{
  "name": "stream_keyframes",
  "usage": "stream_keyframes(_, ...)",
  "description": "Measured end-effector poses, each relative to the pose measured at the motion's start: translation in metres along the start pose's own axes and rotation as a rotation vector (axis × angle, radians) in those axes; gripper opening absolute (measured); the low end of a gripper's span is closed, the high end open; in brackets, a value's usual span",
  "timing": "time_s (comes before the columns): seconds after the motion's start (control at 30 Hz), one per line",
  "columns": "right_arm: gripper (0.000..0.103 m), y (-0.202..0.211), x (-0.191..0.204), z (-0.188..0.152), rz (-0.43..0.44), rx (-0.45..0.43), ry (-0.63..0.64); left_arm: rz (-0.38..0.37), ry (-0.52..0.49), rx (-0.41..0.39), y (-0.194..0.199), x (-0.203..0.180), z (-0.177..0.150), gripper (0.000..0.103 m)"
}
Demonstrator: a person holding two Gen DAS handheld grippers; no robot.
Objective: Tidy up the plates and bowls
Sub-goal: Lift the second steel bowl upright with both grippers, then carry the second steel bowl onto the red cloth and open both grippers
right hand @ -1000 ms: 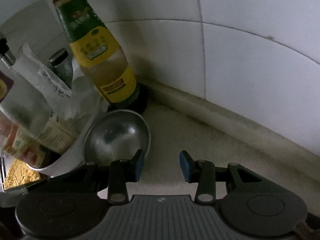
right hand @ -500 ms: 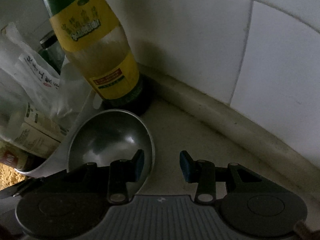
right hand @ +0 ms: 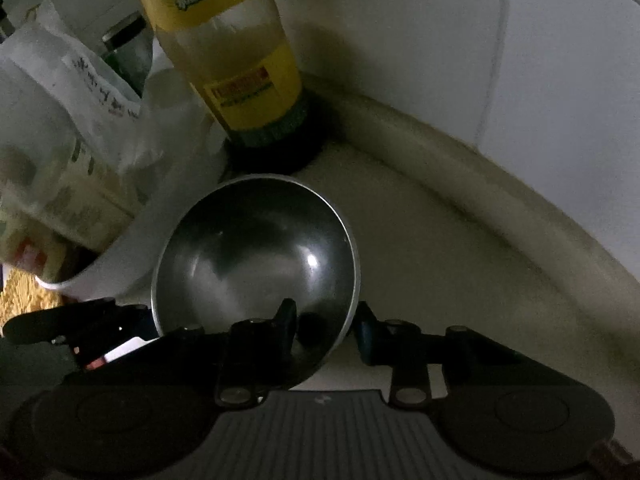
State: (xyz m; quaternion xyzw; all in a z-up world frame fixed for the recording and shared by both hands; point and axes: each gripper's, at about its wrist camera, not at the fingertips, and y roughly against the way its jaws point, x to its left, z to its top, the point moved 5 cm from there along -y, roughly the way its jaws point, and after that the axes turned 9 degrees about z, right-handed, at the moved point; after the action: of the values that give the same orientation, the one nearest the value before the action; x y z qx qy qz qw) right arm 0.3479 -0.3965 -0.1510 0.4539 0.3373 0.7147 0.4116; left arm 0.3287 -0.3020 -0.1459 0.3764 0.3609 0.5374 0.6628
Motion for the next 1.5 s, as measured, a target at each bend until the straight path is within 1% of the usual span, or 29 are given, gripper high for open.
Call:
stream_keyframes(0.03,0.029,0.003,-0.002,-0.006,0.000,0.010,-0.009,-0.015,-0.009,0.012,0.001,-0.003,-0.003,0.061)
stream_keyframes(0.1,0.029,0.009,-0.005,-0.017,0.001,0.028,-0.016,-0.047,-0.014,0.029,0.002,-0.004,-0.006,0.067)
stream_keyframes(0.13,0.029,0.013,-0.007,-0.022,0.006,0.034,-0.024,-0.041,-0.019,0.024,0.003,-0.003,-0.006,0.069)
stream_keyframes(0.2,0.028,0.020,-0.012,-0.028,0.009,0.034,-0.036,-0.013,-0.002,0.010,0.001,0.002,-0.001,0.080)
stream_keyframes(0.27,0.029,0.029,-0.020,-0.028,0.003,0.008,-0.055,0.007,0.030,0.019,-0.004,0.010,0.006,0.081)
stream_keyframes(0.33,0.029,0.033,-0.028,-0.026,0.014,-0.019,-0.095,0.017,0.052,0.018,-0.007,0.015,0.012,0.081)
stream_keyframes(0.37,0.031,0.035,-0.032,-0.024,0.011,-0.033,-0.111,0.024,0.049,0.014,-0.009,0.015,0.014,0.080)
stream_keyframes(0.47,0.031,0.032,-0.037,-0.021,0.013,-0.048,-0.130,0.057,-0.005,0.006,-0.013,0.009,0.013,0.069)
stream_keyframes(0.53,0.031,0.027,-0.038,-0.023,0.015,-0.039,-0.142,0.064,-0.029,-0.013,-0.013,0.008,0.012,0.064)
stream_keyframes(0.6,0.031,0.023,-0.034,-0.031,0.023,-0.030,-0.142,0.056,-0.047,-0.025,-0.010,0.005,0.010,0.052)
stream_keyframes(0.63,0.032,0.020,-0.032,-0.032,0.028,-0.036,-0.140,0.046,-0.056,-0.025,-0.007,0.003,0.009,0.049)
stream_keyframes(0.67,0.031,0.019,-0.030,-0.033,0.025,-0.041,-0.128,0.043,-0.069,-0.028,-0.006,0.001,0.009,0.043)
stream_keyframes(0.7,0.030,0.020,-0.028,-0.034,0.025,-0.043,-0.120,0.051,-0.083,-0.033,-0.005,-0.001,0.009,0.042)
stream_keyframes(0.77,0.023,0.020,-0.027,-0.036,0.039,-0.041,-0.130,0.051,-0.093,-0.035,-0.005,-0.003,0.009,0.042)
stream_keyframes(0.8,0.021,0.020,-0.027,-0.036,0.048,-0.040,-0.137,0.045,-0.090,-0.028,-0.005,-0.003,0.008,0.042)
stream_keyframes(0.97,0.021,0.026,-0.026,-0.041,0.043,-0.042,-0.157,0.040,-0.098,-0.038,0.002,-0.006,0.006,0.042)
stream_keyframes(1.1,0.022,0.031,-0.022,-0.039,0.036,-0.061,-0.155,0.031,-0.101,-0.058,0.008,-0.007,0.012,0.043)
stream_keyframes(1.4,0.022,0.059,-0.006,-0.035,0.013,-0.108,-0.134,0.008,-0.102,-0.104,0.039,-0.006,0.013,0.043)
stream_keyframes(1.5,0.021,0.071,0.003,-0.037,0.000,-0.122,-0.126,-0.004,-0.106,-0.128,0.054,-0.006,0.011,0.044)
